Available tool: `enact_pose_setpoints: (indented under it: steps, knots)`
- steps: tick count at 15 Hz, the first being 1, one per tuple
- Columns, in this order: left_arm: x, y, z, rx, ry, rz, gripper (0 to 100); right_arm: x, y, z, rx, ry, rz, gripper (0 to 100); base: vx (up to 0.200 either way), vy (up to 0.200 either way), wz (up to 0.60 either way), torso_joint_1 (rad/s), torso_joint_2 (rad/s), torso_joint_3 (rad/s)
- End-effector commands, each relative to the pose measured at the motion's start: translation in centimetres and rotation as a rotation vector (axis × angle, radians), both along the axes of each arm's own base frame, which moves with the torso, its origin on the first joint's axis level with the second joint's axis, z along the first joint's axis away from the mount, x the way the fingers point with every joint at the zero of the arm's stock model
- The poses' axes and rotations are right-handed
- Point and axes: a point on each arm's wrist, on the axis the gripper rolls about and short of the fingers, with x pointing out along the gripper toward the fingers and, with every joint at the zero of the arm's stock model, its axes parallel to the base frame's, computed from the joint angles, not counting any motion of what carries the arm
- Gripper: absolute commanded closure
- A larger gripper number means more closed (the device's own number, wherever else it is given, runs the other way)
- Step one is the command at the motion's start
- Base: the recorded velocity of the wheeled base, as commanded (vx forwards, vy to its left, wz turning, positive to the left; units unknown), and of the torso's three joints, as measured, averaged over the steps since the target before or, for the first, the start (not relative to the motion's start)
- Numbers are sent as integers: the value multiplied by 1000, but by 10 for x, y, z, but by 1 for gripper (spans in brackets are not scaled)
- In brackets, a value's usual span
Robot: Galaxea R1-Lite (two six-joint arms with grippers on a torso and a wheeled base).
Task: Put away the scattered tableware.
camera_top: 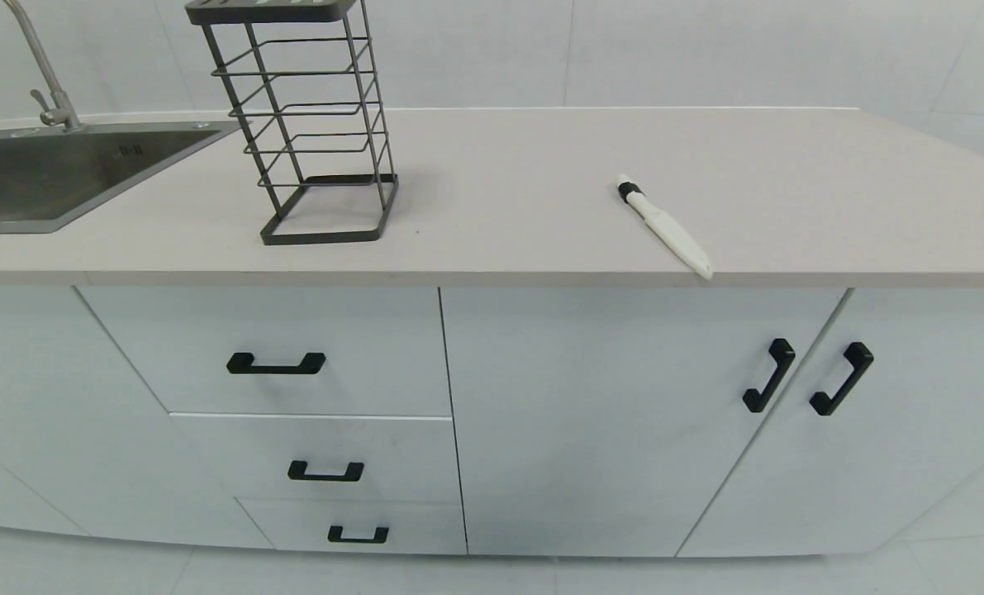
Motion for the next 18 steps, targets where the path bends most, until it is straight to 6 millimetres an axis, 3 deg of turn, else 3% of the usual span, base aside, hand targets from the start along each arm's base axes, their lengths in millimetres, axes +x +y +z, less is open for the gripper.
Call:
enact_pose_setpoints:
  steps: [1, 5, 15, 18]
  knots:
    - [0, 0, 0, 0, 1, 1, 0, 0, 0, 0, 0, 3, 1, 0, 0, 0, 0, 0, 0, 0]
    - [0, 0, 0, 0, 0, -1, 0, 0, 0, 0, 0, 3, 1, 0, 0, -150, 0, 5, 2, 1]
    - [0, 0, 0, -2, 1, -1, 0, 0, 0, 0, -2, 3, 1, 0, 0, 0, 0, 0, 0, 0]
    - [0, 0, 0, -2, 1, -1, 0, 0, 0, 0, 0, 1, 1, 0, 0, 0, 0, 150, -211, -90]
